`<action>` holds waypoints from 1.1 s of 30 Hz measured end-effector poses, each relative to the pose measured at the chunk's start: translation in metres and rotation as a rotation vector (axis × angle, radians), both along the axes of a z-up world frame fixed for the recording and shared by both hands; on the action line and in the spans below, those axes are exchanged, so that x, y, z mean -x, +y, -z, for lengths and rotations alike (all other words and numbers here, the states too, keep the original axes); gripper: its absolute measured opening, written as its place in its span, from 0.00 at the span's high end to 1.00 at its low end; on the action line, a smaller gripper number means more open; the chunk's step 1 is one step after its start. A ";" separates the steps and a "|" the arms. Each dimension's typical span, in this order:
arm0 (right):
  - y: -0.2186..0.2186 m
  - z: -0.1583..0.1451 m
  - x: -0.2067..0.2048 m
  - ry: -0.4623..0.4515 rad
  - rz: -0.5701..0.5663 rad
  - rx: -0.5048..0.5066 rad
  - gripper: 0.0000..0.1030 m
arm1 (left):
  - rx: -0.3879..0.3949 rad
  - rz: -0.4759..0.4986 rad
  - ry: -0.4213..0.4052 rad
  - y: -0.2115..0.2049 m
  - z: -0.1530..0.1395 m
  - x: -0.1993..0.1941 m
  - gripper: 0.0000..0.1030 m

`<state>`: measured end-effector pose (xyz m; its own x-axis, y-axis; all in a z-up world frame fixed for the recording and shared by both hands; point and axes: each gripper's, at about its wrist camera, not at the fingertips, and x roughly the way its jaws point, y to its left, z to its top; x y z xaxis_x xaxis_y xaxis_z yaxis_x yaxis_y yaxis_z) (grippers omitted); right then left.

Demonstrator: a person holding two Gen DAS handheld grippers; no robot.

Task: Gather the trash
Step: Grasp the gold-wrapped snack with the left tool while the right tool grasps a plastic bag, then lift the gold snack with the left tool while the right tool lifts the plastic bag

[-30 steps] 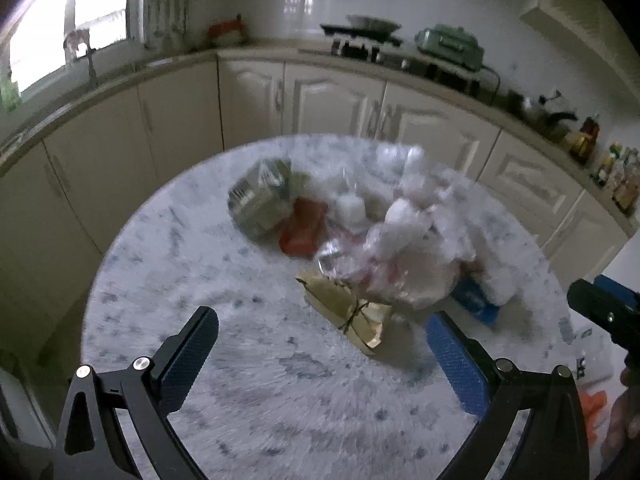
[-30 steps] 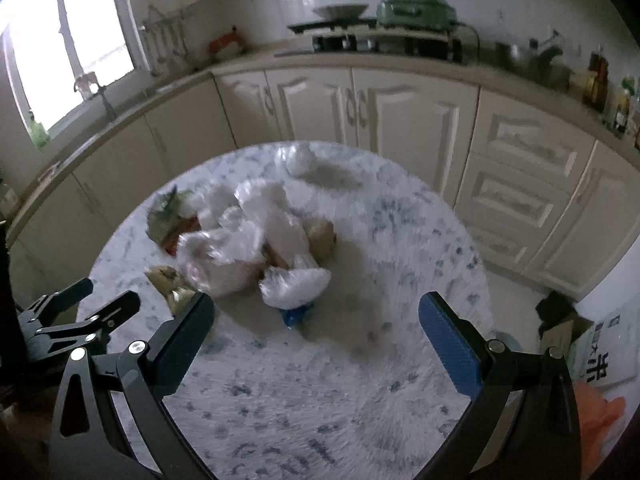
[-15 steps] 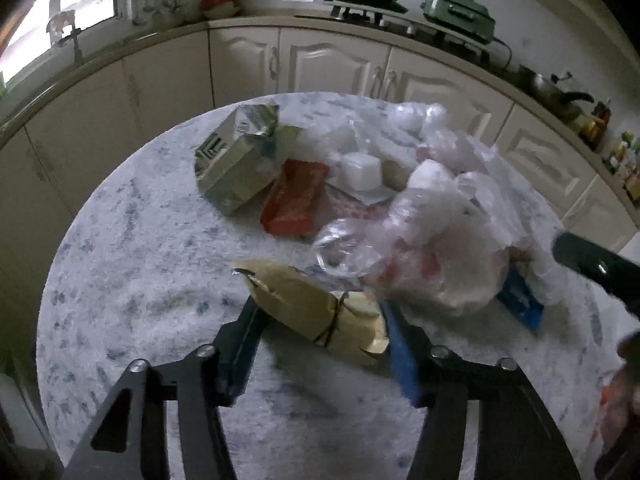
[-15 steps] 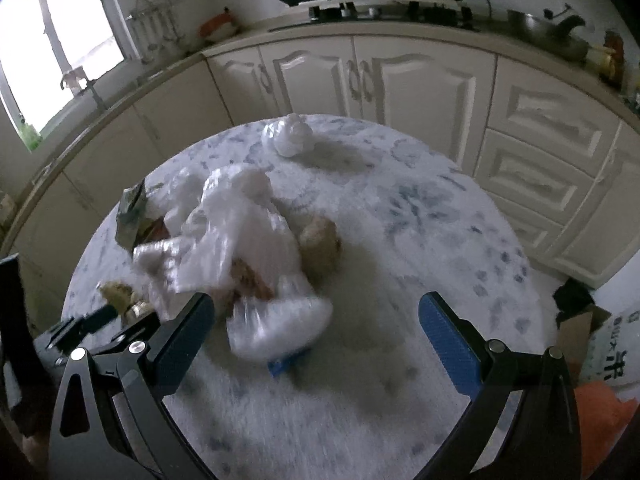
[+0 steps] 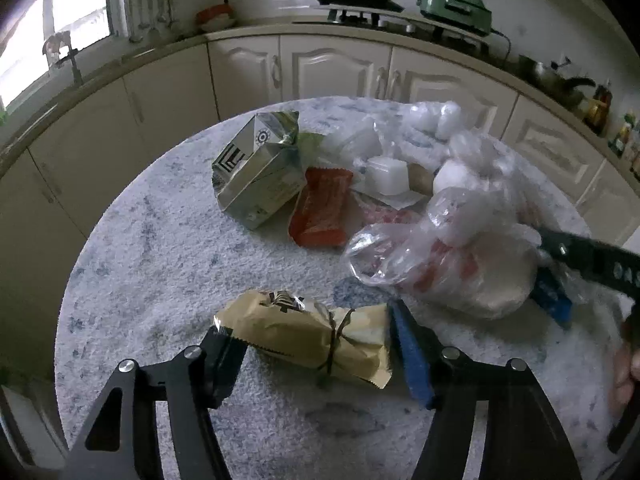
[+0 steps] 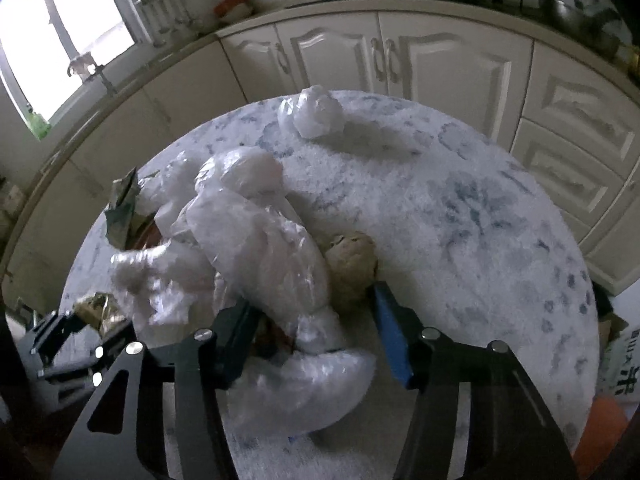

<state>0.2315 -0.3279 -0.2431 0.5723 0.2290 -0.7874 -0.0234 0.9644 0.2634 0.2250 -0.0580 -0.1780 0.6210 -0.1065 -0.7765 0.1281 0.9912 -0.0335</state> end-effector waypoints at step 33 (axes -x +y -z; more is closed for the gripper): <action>0.036 -0.012 0.017 0.031 -0.225 0.059 0.60 | 0.051 0.012 -0.006 0.013 -0.005 0.090 0.42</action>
